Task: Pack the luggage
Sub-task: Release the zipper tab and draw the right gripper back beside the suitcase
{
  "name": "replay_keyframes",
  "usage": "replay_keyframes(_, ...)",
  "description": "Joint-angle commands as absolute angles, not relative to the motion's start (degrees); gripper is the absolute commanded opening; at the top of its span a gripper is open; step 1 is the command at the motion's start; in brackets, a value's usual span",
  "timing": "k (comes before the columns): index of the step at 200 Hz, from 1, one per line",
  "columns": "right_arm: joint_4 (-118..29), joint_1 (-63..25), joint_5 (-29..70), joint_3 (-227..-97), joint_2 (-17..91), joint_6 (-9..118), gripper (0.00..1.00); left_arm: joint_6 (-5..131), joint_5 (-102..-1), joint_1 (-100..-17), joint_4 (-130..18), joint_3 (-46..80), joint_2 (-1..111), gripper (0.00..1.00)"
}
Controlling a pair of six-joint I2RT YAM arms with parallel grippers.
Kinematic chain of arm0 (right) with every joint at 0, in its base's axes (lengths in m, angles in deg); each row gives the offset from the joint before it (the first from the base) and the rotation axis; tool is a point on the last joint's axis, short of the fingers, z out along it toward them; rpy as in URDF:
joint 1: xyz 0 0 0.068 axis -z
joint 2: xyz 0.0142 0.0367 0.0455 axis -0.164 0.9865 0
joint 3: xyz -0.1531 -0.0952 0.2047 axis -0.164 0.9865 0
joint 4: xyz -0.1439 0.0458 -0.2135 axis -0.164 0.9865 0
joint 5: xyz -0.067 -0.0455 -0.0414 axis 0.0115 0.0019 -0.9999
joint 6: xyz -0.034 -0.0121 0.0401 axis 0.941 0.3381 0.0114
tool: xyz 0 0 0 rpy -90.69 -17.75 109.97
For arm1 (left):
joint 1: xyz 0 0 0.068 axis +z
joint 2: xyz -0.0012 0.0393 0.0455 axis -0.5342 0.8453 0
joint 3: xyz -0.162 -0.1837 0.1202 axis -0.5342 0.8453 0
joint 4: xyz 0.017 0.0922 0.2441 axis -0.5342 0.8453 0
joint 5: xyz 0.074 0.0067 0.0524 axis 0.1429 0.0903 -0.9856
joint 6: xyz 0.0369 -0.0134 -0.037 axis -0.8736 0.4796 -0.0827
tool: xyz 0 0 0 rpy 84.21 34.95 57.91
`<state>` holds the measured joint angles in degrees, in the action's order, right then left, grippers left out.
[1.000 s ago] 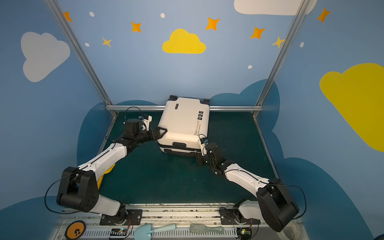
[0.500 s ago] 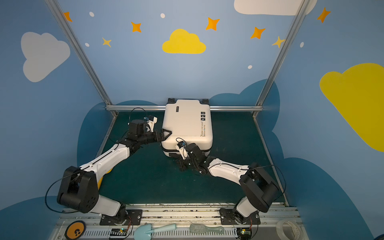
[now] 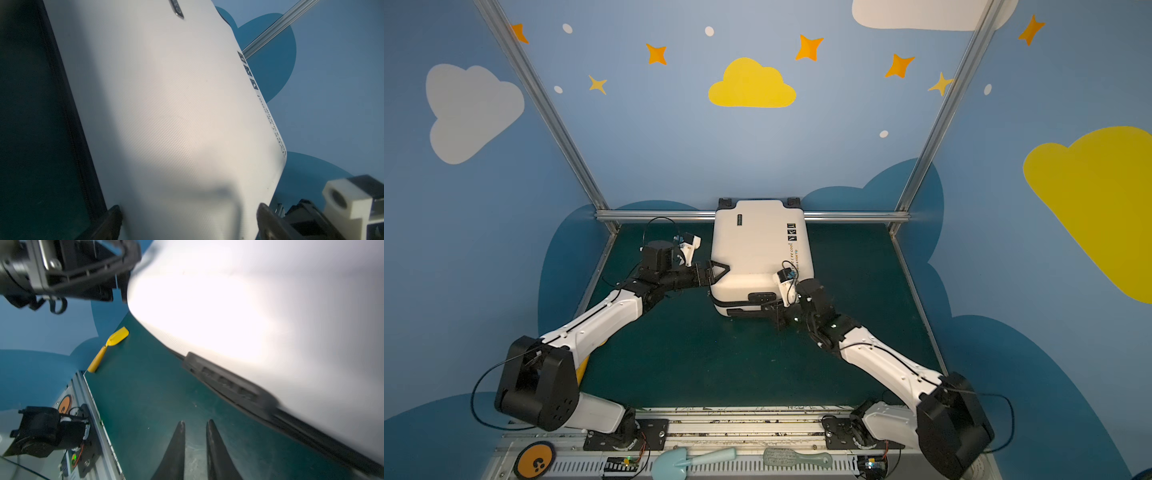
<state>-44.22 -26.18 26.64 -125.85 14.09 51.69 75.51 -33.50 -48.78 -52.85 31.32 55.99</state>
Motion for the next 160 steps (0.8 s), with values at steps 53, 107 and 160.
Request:
replay_keyframes(53,-35.6,-19.6,26.7,-121.8,5.5,53.8,0.53,74.0,-38.8,-43.3,-51.1,38.9,43.9,1.0)
replay_keyframes(107,-42.7,-19.6,28.6,-118.1,5.5,48.7,0.52,75.0,-45.2,-42.3,-60.1,54.4,35.5,1.0)
replay_keyframes(160,-42.4,-19.6,25.5,-120.4,8.4,48.5,0.5,72.3,-49.4,-46.2,-70.2,60.7,33.9,1.0)
